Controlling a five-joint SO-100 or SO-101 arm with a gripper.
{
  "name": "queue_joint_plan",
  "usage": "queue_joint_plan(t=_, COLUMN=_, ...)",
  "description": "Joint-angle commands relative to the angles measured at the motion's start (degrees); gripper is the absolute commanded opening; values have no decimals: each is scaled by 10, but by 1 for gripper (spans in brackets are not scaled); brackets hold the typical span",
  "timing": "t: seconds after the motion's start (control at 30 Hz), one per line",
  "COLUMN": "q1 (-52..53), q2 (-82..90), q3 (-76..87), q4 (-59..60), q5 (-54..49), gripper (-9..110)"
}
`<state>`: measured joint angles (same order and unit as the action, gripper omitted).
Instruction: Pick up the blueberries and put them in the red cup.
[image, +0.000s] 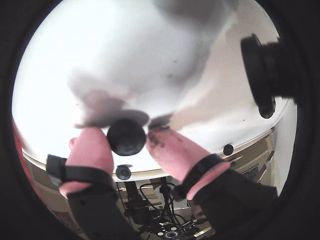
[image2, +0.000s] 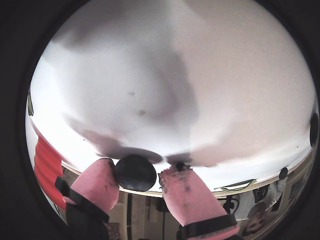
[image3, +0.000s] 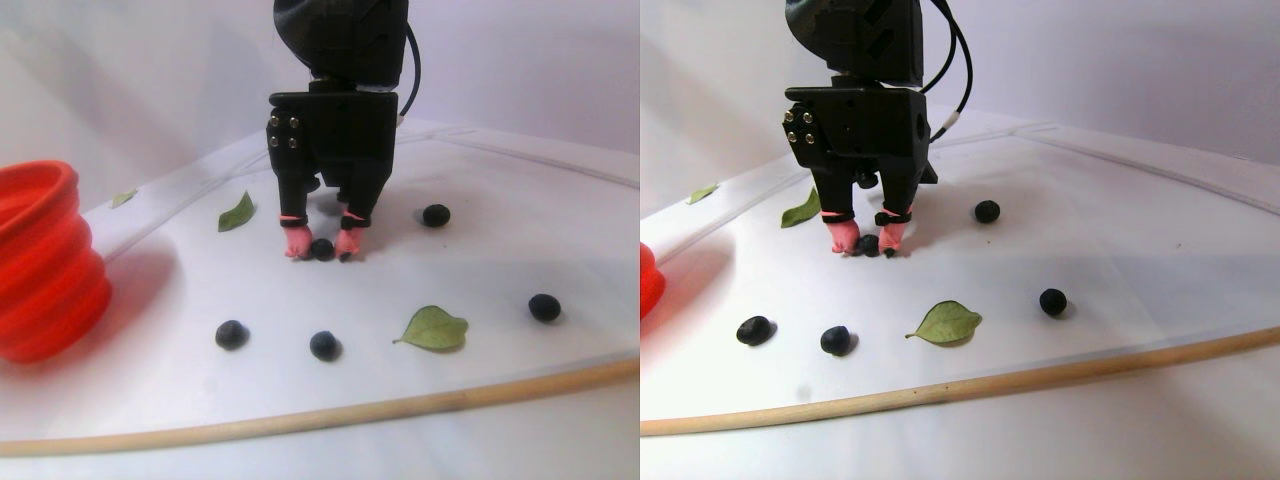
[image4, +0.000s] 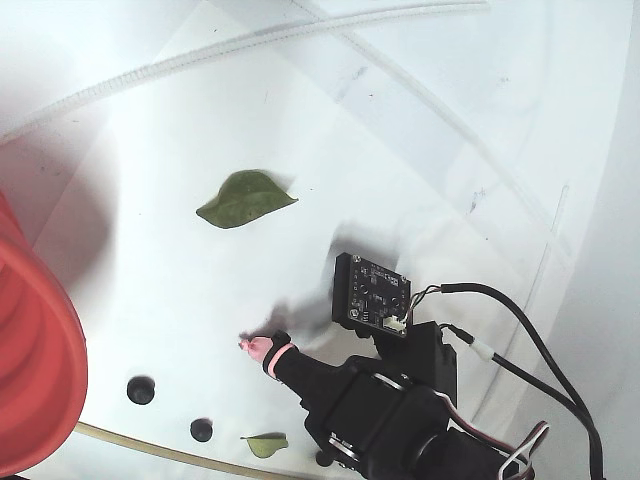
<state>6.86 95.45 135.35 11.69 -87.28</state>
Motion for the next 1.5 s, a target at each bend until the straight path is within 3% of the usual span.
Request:
queue_joint_plan(t=0.0, q1=1, q2=51, q3=3, q4=-1, q5=-6, gripper=14)
queue_joint_plan(t=0.43, q1=0, q2=64, q3=4, q4=0, q5=-12, gripper=11)
queue_joint_plan(t=1.47, q1=-108, q2=304, q3=28, q4=213, q5=61, gripper=12)
